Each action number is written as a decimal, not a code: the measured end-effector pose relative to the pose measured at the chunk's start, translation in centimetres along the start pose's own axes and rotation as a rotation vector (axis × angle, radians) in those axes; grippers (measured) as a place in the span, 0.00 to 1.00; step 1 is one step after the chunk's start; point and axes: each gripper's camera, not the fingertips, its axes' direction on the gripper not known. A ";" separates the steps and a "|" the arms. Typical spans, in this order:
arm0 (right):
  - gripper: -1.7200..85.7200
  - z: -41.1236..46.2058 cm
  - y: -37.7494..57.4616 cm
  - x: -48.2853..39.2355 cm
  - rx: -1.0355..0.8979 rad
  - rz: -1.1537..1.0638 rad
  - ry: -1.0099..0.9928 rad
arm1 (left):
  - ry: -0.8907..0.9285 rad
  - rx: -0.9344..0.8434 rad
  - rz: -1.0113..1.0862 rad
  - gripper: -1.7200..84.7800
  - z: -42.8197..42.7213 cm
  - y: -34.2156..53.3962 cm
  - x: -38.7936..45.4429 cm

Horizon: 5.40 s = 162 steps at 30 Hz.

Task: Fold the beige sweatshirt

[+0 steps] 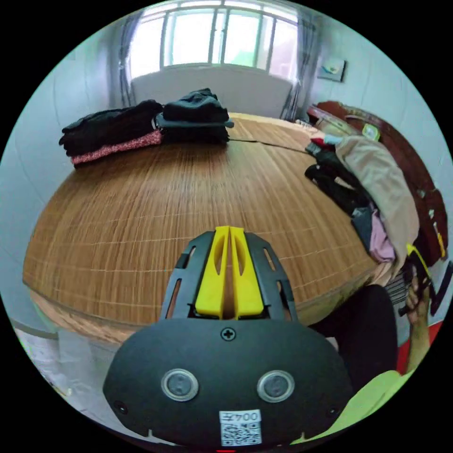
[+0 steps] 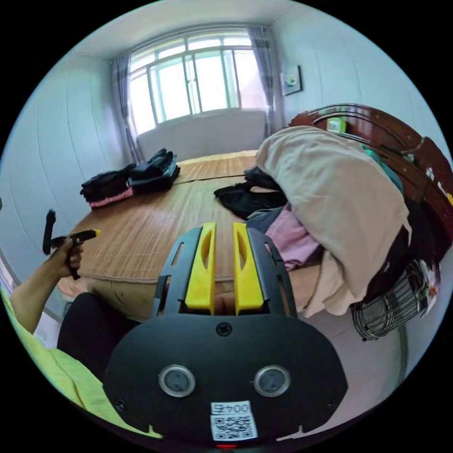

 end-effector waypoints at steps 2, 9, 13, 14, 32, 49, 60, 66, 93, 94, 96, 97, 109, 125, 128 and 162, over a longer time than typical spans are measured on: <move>0.12 -3.1 0.8 4.9 0.036 0.070 0.014 | 0.201 0.066 -0.169 0.02 -4.5 3.0 -2.4; 0.20 -8.4 6.7 27.8 0.037 0.573 0.032 | 0.490 0.219 -0.419 0.02 -13.7 13.5 -8.8; 0.24 -6.0 9.0 36.0 0.001 0.802 -0.004 | 0.449 0.208 -0.464 0.02 -17.0 18.4 -11.3; 0.25 -4.9 9.9 38.1 -0.009 0.880 -0.022 | 0.448 0.198 -0.488 0.02 -17.4 19.6 -11.9; 0.07 -8.9 5.4 37.0 0.300 1.030 -0.157 | 0.592 0.141 -0.494 0.02 -17.4 20.1 -14.6; 0.07 0.3 -10.9 -25.6 -0.281 -0.890 -0.633 | 0.574 0.172 -0.500 0.02 -16.4 22.3 -18.1; 0.17 9.4 -6.6 -16.4 -0.474 -0.345 -0.772 | 0.582 0.071 -0.509 0.02 -12.7 20.8 -17.9; 0.19 8.3 -5.9 1.8 -0.241 -0.024 -0.271 | 0.603 -0.010 -0.427 0.03 -10.3 16.9 -15.0; 0.07 1.9 -4.5 -1.9 -0.266 -0.093 -0.938 | 1.065 -0.256 0.023 0.28 -5.0 5.1 -1.2; 0.07 2.3 -4.1 -2.9 -0.296 -0.110 -0.927 | 1.096 -0.234 0.019 0.30 -5.2 5.0 -1.1; 0.07 3.6 -2.5 -5.8 -0.387 -0.164 -0.875 | 1.100 -0.234 0.002 0.32 -5.1 5.1 -1.1; 0.07 3.7 -2.1 -6.2 -0.396 -0.176 -0.871 | 1.076 -0.246 0.013 0.33 -4.9 5.2 -1.2; 0.07 1.6 1.1 -11.2 -0.472 -0.506 -0.771 | 0.823 -0.341 0.147 0.29 -2.2 3.8 1.3; 0.14 4.5 -4.4 4.9 -0.290 -0.086 -0.535 | 0.477 -0.008 -0.191 0.10 -10.6 2.8 -18.5; 0.17 9.0 -6.5 7.6 -0.324 -0.089 -0.382 | 0.475 -0.018 -0.243 0.10 -9.9 4.2 -20.2; 0.07 28.7 -8.8 11.2 -0.605 0.363 -0.464 | 0.496 -0.042 -0.289 0.09 -10.6 10.6 -25.2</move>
